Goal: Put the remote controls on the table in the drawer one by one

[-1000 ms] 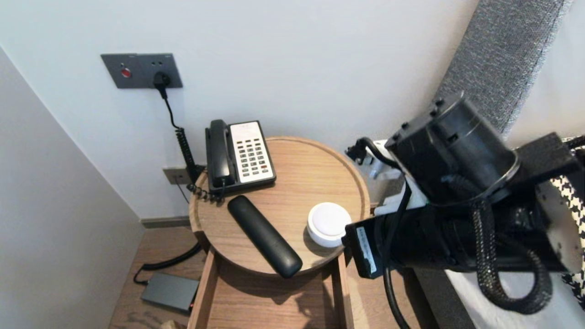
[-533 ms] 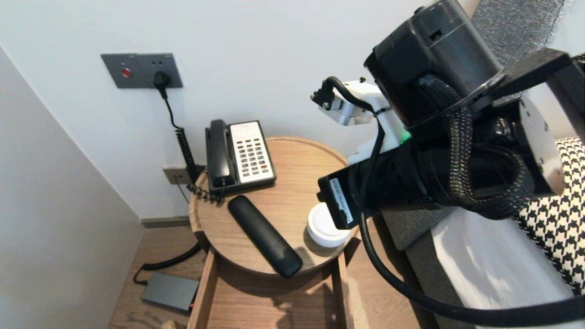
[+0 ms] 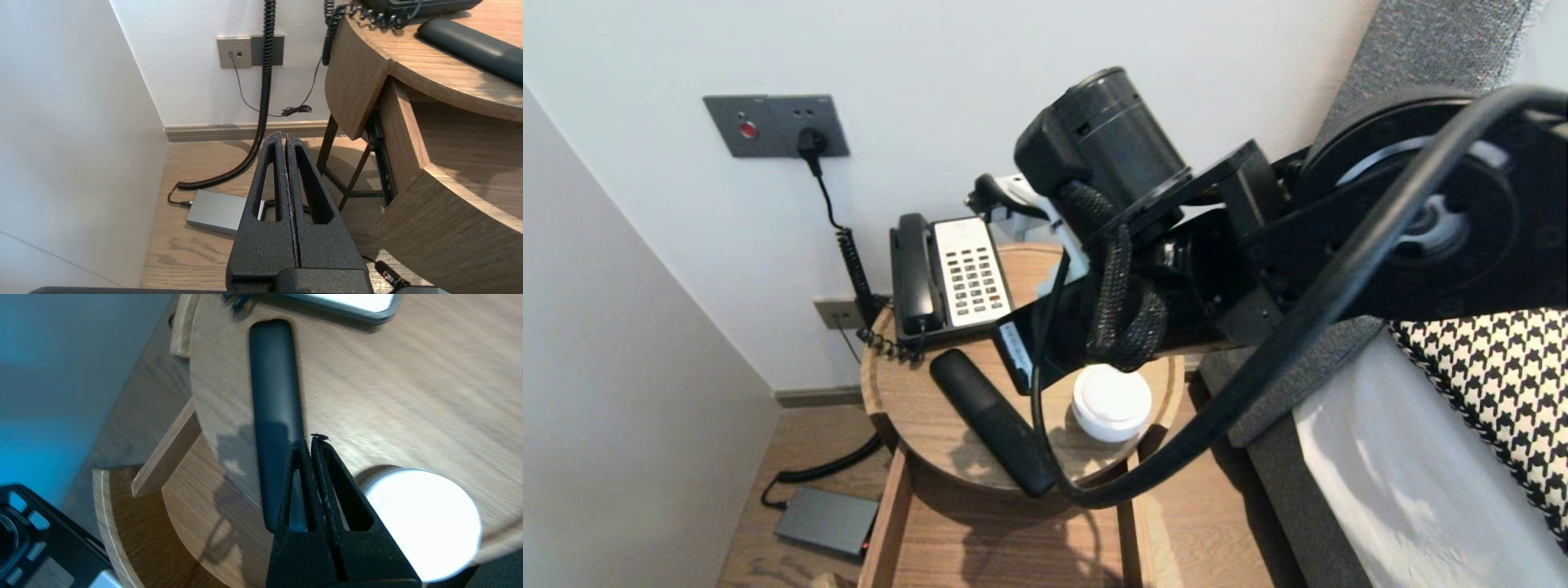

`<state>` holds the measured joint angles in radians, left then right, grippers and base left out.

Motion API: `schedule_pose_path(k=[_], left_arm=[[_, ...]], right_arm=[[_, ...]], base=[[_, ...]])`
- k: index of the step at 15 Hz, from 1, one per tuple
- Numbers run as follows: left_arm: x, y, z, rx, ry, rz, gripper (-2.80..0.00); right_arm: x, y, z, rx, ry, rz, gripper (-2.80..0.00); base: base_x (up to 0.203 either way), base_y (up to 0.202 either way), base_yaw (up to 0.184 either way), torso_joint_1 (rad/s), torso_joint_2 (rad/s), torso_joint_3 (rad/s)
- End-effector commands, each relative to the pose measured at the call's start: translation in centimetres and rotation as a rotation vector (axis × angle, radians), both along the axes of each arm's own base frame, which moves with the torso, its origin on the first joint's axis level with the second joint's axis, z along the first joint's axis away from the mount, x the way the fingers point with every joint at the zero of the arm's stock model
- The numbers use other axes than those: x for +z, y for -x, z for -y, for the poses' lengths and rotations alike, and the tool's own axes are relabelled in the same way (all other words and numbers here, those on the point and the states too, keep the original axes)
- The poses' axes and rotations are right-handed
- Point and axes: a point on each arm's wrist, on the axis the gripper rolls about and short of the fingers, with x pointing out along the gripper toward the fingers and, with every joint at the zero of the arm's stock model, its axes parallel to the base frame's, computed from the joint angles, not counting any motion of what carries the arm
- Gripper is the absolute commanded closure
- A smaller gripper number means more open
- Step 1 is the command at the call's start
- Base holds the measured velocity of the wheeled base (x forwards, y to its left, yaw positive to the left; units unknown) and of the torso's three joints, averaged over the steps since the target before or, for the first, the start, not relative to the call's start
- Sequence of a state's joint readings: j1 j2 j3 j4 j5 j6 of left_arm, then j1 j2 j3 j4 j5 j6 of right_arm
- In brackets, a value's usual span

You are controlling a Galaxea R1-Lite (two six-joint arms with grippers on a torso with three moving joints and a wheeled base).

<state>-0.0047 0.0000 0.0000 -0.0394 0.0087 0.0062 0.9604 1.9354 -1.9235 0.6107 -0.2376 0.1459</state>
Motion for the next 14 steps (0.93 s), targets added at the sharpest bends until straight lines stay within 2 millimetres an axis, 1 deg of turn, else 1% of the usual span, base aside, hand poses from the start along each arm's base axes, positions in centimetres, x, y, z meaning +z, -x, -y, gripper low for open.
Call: schedule_pose_path(k=[1, 2, 3, 6, 8, 10, 14], left_arm=[[-0.3, -0.1, 0.0, 0.001, 0.000, -0.007, 0.00], [-0.3, -0.1, 0.0, 0.001, 0.000, -0.007, 0.00], [-0.3, -0.1, 0.0, 0.001, 0.000, -0.007, 0.00], [-0.3, -0.1, 0.0, 0.001, 0.000, -0.007, 0.00], [-0.3, -0.1, 0.0, 0.001, 0.000, -0.007, 0.00], [-0.3, -0.1, 0.0, 0.001, 0.000, -0.007, 0.00], [-0.3, -0.1, 0.0, 0.001, 0.000, -0.007, 0.00]], right_arm=[[-2.5, -0.7, -1.9, 0.022, 0.062, -0.028, 0.00], [-3.1, -1.0, -2.4, 0.021, 0.070, -0.034, 0.00], [-3.6, -1.3, -2.8, 0.021, 0.070, -0.034, -2.80], [-4.2, -1.6, -3.3, 0.024, 0.066, -0.029, -2.80], [-5.4, -2.2, -4.3, 0.027, 0.069, -0.029, -2.80], [-6.4, -2.5, -4.9, 0.030, 0.085, -0.040, -2.80], [-7.9, -3.1, -5.4, 0.022, 0.111, -0.062, -2.80]], base=[[0.000, 0.000, 0.000, 0.000, 0.00, 0.000], [0.000, 0.000, 0.000, 0.000, 0.00, 0.000], [0.000, 0.000, 0.000, 0.000, 0.00, 0.000], [0.000, 0.000, 0.000, 0.000, 0.00, 0.000], [0.000, 0.000, 0.000, 0.000, 0.00, 0.000], [0.000, 0.000, 0.000, 0.000, 0.00, 0.000], [0.000, 0.000, 0.000, 0.000, 0.00, 0.000]])
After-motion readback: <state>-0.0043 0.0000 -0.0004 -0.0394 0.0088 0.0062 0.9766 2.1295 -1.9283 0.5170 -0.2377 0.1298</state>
